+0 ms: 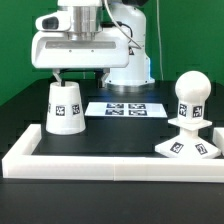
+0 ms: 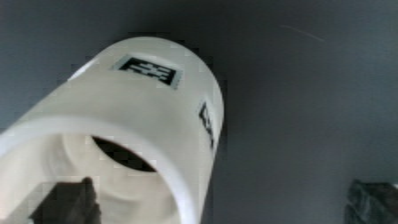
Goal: Assemble lamp
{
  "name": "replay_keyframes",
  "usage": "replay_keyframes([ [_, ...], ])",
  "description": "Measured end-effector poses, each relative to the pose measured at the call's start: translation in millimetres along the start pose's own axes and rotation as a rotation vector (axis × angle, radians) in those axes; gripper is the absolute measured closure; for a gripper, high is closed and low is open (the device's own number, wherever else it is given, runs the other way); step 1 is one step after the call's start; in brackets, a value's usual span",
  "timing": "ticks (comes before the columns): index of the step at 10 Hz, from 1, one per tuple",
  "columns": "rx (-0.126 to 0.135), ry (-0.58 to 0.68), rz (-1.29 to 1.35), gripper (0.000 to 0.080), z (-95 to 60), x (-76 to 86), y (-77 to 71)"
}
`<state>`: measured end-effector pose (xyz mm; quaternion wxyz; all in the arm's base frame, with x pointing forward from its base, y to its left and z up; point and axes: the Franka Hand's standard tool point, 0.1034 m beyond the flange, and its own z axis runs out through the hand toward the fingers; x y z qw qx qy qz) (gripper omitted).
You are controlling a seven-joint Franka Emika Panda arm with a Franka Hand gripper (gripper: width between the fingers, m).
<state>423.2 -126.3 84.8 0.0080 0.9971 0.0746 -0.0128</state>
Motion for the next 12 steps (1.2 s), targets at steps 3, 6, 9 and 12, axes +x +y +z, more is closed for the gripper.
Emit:
replay_keyframes([
  [3,0.001,-0.011,-0.003,0.0281,4.7,-2.8,0.2],
  [6,0.001,-0.013,-0.003,0.0671,5.5,-3.1,-0.2],
  [9,0.0,-0.01,-0.007,0.0756,4.4,-1.3,-1.7],
  [12,0.008,-0.018,0.009,0.0756,1.9,-0.5,-7.2],
])
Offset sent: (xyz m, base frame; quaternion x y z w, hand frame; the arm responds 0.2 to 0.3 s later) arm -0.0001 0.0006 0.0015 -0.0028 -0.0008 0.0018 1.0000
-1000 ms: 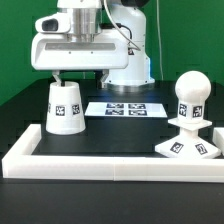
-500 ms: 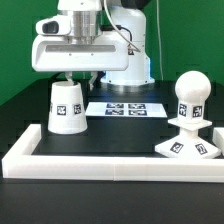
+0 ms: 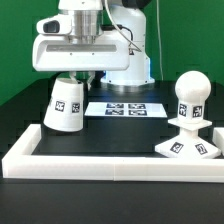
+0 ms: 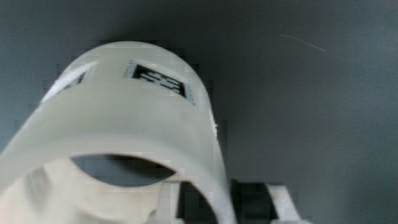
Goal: Assemble lamp
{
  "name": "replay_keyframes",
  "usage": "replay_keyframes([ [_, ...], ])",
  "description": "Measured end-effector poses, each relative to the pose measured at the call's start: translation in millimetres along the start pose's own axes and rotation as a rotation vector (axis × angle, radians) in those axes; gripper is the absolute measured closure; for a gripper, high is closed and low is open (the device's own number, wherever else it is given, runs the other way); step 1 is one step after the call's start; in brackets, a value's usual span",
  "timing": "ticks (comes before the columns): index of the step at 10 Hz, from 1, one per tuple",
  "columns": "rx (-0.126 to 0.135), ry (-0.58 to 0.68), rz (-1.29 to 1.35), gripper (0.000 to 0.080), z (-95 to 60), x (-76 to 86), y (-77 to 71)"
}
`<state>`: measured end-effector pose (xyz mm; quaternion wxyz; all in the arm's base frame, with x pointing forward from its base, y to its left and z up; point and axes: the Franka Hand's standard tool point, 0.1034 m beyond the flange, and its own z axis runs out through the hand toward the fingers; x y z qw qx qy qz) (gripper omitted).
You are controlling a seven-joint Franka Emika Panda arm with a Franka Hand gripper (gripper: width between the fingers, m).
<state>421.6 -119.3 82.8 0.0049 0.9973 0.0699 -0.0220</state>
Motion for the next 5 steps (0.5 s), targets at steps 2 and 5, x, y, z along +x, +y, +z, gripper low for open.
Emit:
replay_keyframes([
  [2,0.036,-0.001,0.025,0.0755,-28.3,10.9,-29.2],
  [5,0.083,-0.014,0.09,0.0755,-79.7,35.4,-60.6],
])
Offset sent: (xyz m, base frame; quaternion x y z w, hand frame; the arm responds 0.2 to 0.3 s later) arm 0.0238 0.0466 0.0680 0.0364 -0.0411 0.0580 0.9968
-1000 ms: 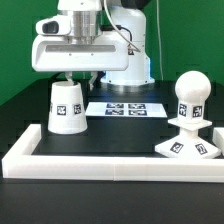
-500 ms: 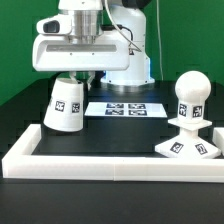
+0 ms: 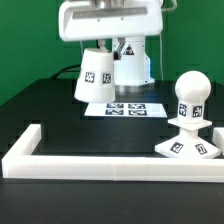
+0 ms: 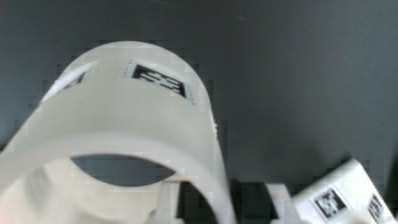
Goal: Assemble lamp
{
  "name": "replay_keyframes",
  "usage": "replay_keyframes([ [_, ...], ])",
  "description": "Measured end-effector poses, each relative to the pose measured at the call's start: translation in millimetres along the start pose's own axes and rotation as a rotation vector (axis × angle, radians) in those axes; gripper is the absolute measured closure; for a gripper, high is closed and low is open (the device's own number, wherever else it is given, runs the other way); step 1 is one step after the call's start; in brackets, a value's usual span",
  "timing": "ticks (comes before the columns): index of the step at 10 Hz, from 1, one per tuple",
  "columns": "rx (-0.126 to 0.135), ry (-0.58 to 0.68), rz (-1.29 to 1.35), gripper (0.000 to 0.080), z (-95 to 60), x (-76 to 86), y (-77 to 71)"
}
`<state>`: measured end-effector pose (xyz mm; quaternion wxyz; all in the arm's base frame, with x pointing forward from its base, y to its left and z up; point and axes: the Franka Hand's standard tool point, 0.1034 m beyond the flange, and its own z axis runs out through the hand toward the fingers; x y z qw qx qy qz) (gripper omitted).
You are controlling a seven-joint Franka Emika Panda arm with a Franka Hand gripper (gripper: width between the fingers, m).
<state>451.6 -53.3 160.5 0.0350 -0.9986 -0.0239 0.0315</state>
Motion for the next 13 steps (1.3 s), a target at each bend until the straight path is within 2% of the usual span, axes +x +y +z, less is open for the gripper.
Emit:
replay_keyframes([
  [1,-0.015,-0.004,0.033,0.0755,-14.7,9.5,-9.5],
  [3,-0.017,0.001,0.083,0.0755,-40.0,34.6,-25.5],
  [4,-0.022,-0.002,0.111,0.0755,-43.7,45.2,-29.8],
  [8,-0.019,-0.007,0.115,0.0755,-43.0,46.1,-32.4],
  [10,0.006,0.004,0.118,0.0755,-62.5,60.9,-56.7],
  [13,0.009,0.033,0.132,0.0755,-80.3,85.0,-88.3],
])
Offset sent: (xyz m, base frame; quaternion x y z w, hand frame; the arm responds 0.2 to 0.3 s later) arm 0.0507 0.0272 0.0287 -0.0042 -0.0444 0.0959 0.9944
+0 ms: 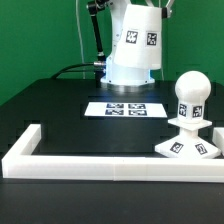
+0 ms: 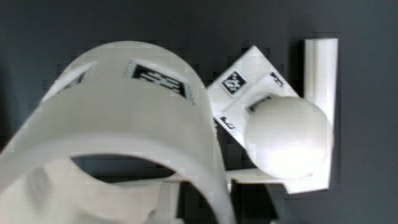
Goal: Assemble lamp
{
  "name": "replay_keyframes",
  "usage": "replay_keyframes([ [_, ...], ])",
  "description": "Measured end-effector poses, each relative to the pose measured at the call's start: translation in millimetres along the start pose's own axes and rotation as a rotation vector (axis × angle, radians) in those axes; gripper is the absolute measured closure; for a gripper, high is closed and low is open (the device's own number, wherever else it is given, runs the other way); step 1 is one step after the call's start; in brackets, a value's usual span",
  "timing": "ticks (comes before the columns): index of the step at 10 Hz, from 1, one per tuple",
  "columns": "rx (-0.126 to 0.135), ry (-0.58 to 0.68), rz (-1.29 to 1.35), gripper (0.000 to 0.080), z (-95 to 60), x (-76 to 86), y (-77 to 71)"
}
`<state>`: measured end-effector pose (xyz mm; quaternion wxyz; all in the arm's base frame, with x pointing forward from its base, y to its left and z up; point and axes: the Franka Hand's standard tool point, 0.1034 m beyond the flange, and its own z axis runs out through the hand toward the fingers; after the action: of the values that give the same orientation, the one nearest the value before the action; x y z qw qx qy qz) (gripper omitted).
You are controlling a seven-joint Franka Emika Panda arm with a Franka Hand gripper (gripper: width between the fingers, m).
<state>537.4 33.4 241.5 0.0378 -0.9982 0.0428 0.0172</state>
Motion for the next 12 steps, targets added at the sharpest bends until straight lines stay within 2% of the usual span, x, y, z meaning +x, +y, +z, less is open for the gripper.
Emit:
replay_keyframes([
  [1,-0.006,0.0,-0.012,0.0755,-4.7,5.1,-8.9],
  [2,-0.007,-0.005,-0.006,0.0755,-1.7,2.9,-4.7],
  [4,-0.006,-0.007,-0.008,0.0755,-0.4,2.2,-6.4],
  [5,-0.004,-0.006,-0.007,0.0755,-0.5,2.5,-14.0],
  [6,-0.004,0.001,-0.007,0.0755,-4.0,8.6,-30.7],
  [7,-0.004,0.013,-0.023,0.0755,-7.8,19.9,-44.9],
  [8,-0.004,0.024,-0.034,0.0755,-9.1,29.8,-53.0],
  [10,-0.003,0.022,-0.041,0.0755,0.3,39.0,-62.4],
  [12,-0.009,0.002,-0.033,0.0755,15.4,38.4,-71.6],
])
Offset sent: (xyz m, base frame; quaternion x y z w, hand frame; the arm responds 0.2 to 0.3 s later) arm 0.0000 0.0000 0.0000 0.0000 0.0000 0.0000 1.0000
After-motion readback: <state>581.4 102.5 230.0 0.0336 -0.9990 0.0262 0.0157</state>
